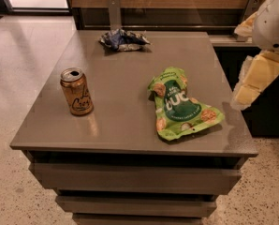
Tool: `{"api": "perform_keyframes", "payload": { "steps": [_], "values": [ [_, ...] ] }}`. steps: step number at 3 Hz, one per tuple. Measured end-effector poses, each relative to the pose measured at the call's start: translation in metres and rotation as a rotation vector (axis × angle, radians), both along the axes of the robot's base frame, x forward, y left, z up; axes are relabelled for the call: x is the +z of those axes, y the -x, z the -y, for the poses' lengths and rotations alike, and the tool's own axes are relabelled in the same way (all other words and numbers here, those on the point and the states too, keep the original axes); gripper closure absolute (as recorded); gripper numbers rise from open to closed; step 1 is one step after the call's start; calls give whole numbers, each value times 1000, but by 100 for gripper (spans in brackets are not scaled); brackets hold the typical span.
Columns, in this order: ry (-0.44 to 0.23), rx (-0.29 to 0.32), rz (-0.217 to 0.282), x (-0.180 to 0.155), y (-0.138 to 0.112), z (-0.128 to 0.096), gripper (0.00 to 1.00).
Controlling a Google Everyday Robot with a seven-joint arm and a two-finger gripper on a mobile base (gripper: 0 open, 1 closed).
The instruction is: Pick blue chip bag
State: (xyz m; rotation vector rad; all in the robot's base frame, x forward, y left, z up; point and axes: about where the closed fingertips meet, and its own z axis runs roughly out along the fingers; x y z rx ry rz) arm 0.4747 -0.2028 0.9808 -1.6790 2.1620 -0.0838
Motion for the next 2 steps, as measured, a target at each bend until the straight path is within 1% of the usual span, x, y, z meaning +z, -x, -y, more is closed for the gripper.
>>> {"api": "perform_keyframes", "payload": {
  "steps": [1, 2],
  "values": [
    [-60, -5, 44, -7, -41, -14, 0],
    [-60, -5, 44, -7, -41, -14, 0]
  ]
}}
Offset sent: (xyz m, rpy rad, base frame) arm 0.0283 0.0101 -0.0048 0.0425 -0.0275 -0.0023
